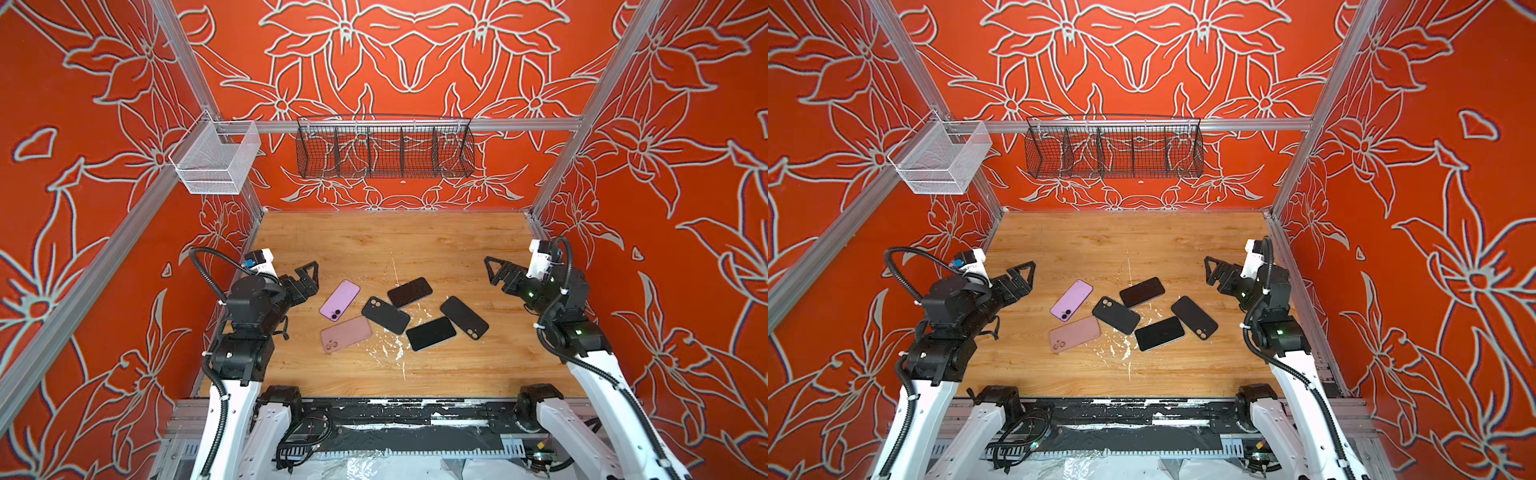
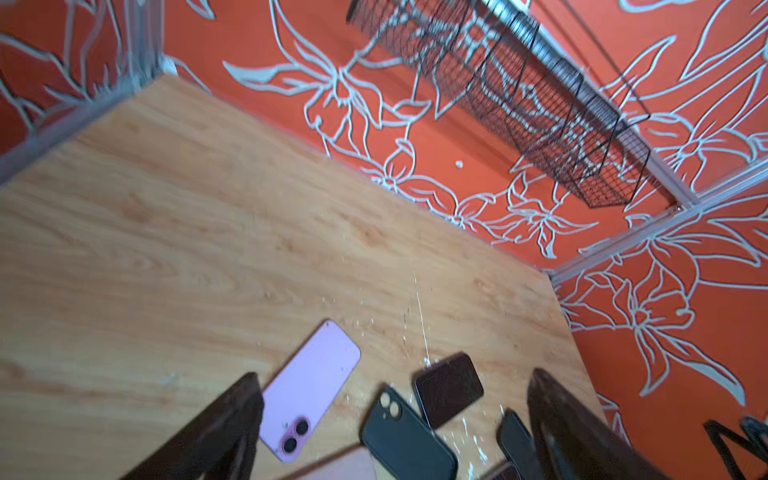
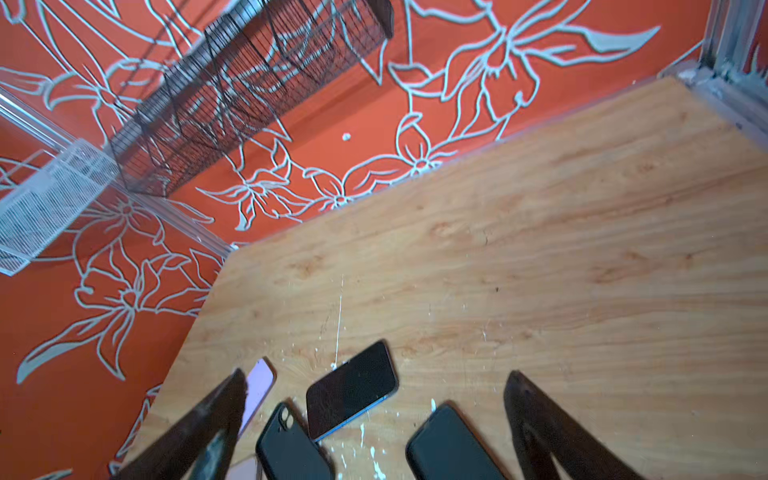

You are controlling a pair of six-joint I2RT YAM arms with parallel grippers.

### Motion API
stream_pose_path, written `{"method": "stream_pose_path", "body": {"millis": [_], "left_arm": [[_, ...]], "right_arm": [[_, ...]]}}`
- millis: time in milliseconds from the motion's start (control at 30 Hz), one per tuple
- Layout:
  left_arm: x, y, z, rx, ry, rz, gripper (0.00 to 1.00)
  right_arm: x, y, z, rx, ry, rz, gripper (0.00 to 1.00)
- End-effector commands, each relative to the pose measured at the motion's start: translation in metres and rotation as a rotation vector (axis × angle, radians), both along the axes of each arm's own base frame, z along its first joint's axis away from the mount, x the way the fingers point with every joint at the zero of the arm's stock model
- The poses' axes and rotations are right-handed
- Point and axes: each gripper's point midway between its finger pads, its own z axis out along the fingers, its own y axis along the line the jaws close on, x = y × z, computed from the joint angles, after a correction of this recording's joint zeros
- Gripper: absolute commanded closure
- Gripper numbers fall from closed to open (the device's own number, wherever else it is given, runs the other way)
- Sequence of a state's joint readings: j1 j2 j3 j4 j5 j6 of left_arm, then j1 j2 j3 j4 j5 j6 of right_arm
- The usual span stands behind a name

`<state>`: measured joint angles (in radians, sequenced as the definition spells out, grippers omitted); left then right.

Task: Put the phone into the phone case
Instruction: 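Raise both grippers from rest and move them toward the phones, then lower both grippers onto the black phone farthest from the robot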

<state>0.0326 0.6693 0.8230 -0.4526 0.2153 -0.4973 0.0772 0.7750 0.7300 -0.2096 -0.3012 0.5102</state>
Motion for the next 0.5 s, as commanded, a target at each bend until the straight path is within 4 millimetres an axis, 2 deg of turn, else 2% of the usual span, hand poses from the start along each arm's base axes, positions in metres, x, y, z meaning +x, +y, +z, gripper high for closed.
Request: {"method": "stream_pose_path", "body": {"millis": [0,67,167,300,467], "left_arm": [[-0.004,-0.028,-0.025,-0.105,0.159,-0.135,0.03],[-0.003,-0.040,-0.039,-0.106,0.234,-0.183,0.03],[-0.002,-0.056,-0.055,-0.016,0.323,-0.235,0.03],[0.003,-0.089,-0.072,0.062,0.408,-0.337,0.03],[0.016,-0.128,-0.091,0.017,0.450,-0.427,0.03]], "right_arm": [[-0.015,0.010,-0.023,-0.022,0.137,0.072,0.03],[-0.015,0.014,-0.038,-0.030,0.199,0.078,0.03],[-0.017,0.020,-0.058,-0.080,0.289,0.075,0.03],[-0.021,0.036,-0.075,-0.178,0.392,0.115,0.02],[-0.020,0.050,-0.087,-0.254,0.484,0.157,0.02]]}}
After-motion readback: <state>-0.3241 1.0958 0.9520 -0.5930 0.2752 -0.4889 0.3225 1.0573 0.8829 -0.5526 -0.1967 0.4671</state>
